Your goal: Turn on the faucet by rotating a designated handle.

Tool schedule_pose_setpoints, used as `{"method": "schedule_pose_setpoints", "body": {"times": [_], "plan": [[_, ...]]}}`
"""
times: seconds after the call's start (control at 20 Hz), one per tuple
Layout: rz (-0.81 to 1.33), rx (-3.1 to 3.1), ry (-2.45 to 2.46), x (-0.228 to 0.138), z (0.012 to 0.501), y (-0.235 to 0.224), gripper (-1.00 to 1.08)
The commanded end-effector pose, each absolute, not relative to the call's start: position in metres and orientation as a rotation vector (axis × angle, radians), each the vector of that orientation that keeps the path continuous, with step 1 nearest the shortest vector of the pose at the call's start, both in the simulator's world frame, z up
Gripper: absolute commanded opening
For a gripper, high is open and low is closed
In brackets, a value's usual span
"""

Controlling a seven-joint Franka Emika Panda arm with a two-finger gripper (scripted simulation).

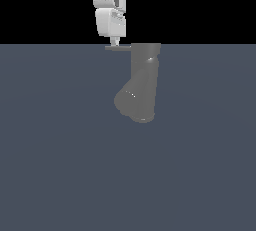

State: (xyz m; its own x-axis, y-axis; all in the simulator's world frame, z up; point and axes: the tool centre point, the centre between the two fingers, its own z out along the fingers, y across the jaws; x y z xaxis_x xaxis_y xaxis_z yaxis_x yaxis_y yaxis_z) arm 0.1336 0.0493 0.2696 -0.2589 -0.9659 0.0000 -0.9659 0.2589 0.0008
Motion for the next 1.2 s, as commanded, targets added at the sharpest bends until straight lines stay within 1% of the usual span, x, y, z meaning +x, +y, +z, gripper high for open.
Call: {"method": "schedule_pose_setpoints", "body": {"times": [0.0, 1.15], "plan": [[-0.001, 1.912, -2.492, 0.130, 0.270, 0.050, -1.00], [-0.001, 1.912, -2.492, 0.074, 0.270, 0.062, -1.00]]}}
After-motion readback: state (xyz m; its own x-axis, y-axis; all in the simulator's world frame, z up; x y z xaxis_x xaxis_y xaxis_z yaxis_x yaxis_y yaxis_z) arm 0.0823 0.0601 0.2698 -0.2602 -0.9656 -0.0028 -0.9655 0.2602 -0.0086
